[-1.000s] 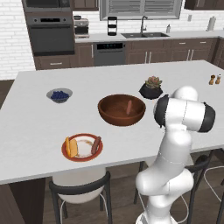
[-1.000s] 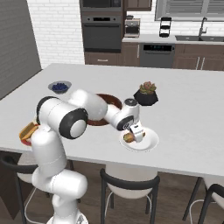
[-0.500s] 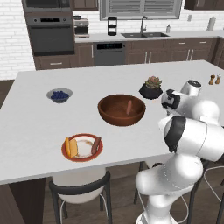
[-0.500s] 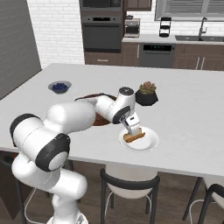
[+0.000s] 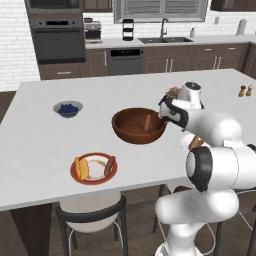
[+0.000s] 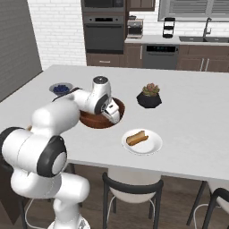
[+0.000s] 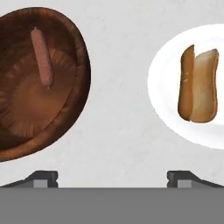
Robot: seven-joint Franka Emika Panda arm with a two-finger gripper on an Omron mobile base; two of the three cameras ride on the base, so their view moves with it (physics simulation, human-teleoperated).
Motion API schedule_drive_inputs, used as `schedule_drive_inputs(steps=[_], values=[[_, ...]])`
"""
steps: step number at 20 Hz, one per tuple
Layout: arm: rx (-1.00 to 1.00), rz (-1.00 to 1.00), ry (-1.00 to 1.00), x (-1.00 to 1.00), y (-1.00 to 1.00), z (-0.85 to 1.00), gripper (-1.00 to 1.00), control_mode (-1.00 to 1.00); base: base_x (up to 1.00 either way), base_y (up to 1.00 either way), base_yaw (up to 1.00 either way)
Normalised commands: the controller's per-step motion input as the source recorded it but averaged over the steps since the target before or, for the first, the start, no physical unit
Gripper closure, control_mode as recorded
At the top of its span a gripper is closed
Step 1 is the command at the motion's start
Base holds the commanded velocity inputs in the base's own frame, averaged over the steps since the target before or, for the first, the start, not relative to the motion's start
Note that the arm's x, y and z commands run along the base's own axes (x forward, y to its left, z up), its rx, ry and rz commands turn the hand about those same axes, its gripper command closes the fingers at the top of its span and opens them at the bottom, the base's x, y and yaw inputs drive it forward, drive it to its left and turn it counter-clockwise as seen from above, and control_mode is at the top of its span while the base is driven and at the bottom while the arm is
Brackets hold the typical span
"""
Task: Place one bun and one sausage from the bowl on each plate.
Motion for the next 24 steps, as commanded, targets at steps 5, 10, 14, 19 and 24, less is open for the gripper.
schedule_drive_inputs(steps=[5,10,14,19,24], values=[[-0.06,0.14,0.04,0.75,0.6,0.04,-1.0,-1.0,0.0,0.0,0.0],[-0.13,0.01,0.05,0.89,0.14,-0.23,-1.0,-1.0,0.0,0.0,0.0],[-0.13,0.0,0.01,0.76,0.05,-0.65,-1.0,-1.0,0.0,0.0,0.0],[-0.05,0.0,0.02,0.56,0.03,-0.7,-1.0,-1.0,0.0,0.0,0.0],[0.0,0.0,0.0,0.65,0.0,-0.29,-1.0,-1.0,0.0,0.0,0.0]])
